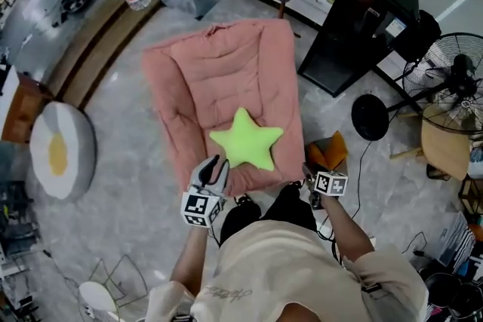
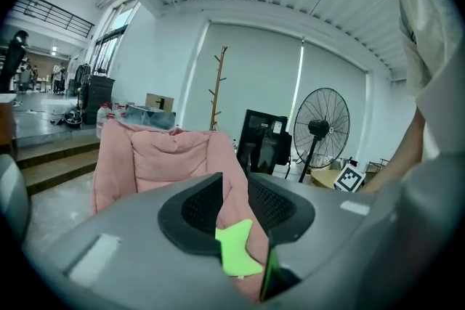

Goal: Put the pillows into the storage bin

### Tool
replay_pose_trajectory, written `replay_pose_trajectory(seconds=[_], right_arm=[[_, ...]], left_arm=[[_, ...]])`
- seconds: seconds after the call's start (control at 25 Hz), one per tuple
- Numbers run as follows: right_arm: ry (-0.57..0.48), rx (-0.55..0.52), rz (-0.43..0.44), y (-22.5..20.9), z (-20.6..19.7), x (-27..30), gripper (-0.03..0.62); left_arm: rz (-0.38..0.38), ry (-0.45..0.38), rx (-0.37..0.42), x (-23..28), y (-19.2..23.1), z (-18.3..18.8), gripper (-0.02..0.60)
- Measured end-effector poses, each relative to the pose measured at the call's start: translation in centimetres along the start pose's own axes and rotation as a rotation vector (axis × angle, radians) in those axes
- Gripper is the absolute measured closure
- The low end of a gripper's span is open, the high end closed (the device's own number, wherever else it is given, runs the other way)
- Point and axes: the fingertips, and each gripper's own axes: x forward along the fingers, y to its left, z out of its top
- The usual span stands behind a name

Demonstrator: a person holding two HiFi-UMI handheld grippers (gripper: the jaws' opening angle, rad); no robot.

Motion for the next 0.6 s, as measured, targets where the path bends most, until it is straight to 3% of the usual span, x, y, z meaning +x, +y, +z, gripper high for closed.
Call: replay_pose_trajectory(seconds=[0.32,0.6], right_arm=[[0.003,-0.138,0.097,6.9,3.7,0.8,0.398],[0.057,-0.24,0.184,10.3,8.4,7.3,0.397]], left_arm=[[0.108,-0.017,-0.023,-3.8,4.0,-0.7,0.454],[0.214,0.041,-0.098,-4.3,5.2,-1.5,0.451]])
